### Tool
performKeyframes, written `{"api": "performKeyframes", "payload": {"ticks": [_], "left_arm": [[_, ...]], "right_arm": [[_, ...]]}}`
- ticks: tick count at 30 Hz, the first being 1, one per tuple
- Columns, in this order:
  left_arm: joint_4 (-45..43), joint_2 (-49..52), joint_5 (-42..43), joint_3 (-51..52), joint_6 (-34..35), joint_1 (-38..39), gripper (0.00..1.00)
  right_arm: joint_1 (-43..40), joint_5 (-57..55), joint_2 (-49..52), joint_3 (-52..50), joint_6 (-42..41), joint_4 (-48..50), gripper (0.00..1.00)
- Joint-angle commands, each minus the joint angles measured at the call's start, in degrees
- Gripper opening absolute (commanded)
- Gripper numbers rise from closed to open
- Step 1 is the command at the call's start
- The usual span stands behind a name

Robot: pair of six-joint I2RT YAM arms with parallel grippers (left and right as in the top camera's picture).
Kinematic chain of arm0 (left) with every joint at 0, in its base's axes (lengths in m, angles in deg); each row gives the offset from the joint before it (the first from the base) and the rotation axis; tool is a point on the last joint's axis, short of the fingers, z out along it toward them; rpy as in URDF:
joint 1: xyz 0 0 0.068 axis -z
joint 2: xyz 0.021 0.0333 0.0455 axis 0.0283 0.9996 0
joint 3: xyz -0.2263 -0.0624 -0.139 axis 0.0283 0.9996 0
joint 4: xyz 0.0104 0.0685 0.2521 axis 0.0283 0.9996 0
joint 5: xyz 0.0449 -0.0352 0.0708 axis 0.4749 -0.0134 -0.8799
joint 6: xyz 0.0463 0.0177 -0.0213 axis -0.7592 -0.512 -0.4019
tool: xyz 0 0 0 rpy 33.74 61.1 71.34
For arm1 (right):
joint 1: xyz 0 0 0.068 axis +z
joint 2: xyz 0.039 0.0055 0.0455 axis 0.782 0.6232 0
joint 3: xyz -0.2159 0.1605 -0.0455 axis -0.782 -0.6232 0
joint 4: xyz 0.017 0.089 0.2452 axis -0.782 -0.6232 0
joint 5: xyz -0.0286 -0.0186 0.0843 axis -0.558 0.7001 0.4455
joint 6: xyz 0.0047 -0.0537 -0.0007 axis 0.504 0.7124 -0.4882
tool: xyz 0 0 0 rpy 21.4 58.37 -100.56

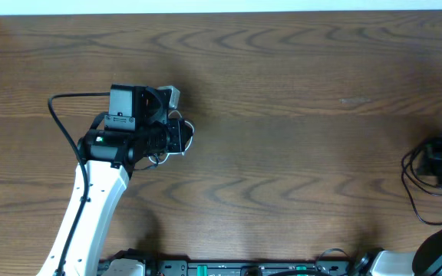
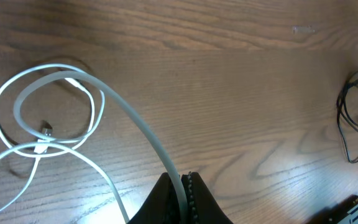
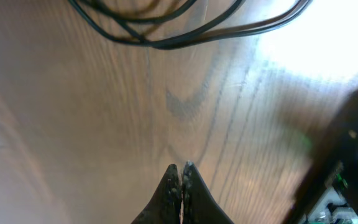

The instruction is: Untangle cables

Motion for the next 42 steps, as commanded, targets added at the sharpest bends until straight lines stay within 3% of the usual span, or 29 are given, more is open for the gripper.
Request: {"api": "performKeyframes", "payload": {"ticks": [1, 8, 18, 24, 34, 36, 42], "left_arm": [[0.1, -0.6, 0.8, -0.2, -0.3, 0.1, 0.07], [0.1, -0.6, 0.8, -0.2, -0.3, 0.1, 0.07], [0.1, -0.6, 0.8, -0.2, -0.3, 0.1, 0.07], [0.1, -0.6, 0.8, -0.2, -0.3, 0.1, 0.08], [0.4, -0.6, 0.8, -0.2, -1.7, 0.1, 0.08], [0.7, -0.6, 0.8, -0.2, -2.1, 0.1, 0.08], [0.8, -0.6, 0.8, -0.2, -2.1, 0.1, 0.07]], "right_arm": [[3.5, -1.1, 0.4, -6.6, -4.4, 3.0, 0.01], [6.3, -2.4, 0.4, -18.4, -10.0, 9.6, 0.01], [6.3, -15.3, 0.3, -26.0, -21.8, 12.5, 0.01], [6.3, -23.5, 0.3, -29.4, -21.7, 21.2, 0.01], [6.3, -32.9, 0.3, -29.9, -21.7, 26.2, 0.01], [6.3, -33.8, 0.4, -30.0, -20.4, 28.6, 0.01], [6.3, -33.9, 1.9, -30.1, -0.1, 43.8, 0.01]]}}
